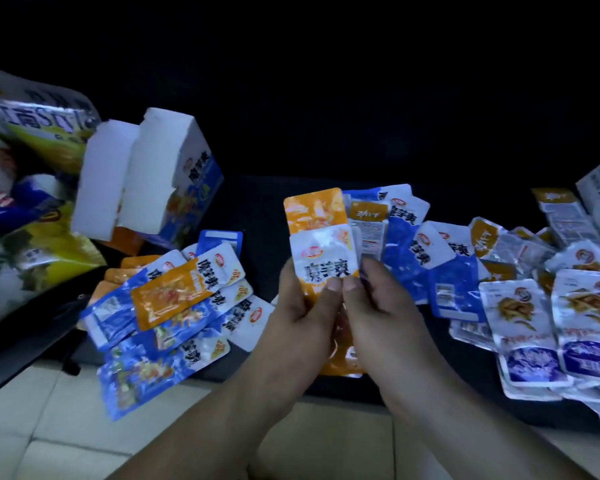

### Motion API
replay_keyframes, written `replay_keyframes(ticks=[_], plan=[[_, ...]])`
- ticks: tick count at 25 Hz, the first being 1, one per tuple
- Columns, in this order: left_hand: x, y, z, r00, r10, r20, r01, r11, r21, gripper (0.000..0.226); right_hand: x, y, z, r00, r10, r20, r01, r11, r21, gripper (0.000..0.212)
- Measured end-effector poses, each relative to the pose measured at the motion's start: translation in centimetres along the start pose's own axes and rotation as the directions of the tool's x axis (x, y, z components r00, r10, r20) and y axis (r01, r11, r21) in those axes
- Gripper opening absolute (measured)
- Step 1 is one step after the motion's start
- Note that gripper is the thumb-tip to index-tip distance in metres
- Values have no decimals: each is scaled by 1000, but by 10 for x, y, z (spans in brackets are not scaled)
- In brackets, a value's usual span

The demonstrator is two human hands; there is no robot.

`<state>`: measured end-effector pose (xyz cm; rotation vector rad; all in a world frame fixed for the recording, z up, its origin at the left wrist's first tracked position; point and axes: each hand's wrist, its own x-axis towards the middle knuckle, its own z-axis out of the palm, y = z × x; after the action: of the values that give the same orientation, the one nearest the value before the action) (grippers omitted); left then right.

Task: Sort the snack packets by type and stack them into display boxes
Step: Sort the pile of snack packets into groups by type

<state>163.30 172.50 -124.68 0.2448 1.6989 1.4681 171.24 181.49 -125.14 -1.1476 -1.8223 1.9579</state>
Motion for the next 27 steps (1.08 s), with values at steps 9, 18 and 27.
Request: replay_keyframes(ticks=[9,18,27], plan=[[3,21,-167,980,160,-116,-68,826,560,55,2,-1,81,924,42,380,105,928,-357,66],[18,6,-168,708,705,44,-120,59,991,30,15,8,51,968,-59,243,155,905,-396,39],[77,-17,-15,971,240,-7,-66,294,954,84,6,39,-78,981,-175,90,184,658,-730,54]])
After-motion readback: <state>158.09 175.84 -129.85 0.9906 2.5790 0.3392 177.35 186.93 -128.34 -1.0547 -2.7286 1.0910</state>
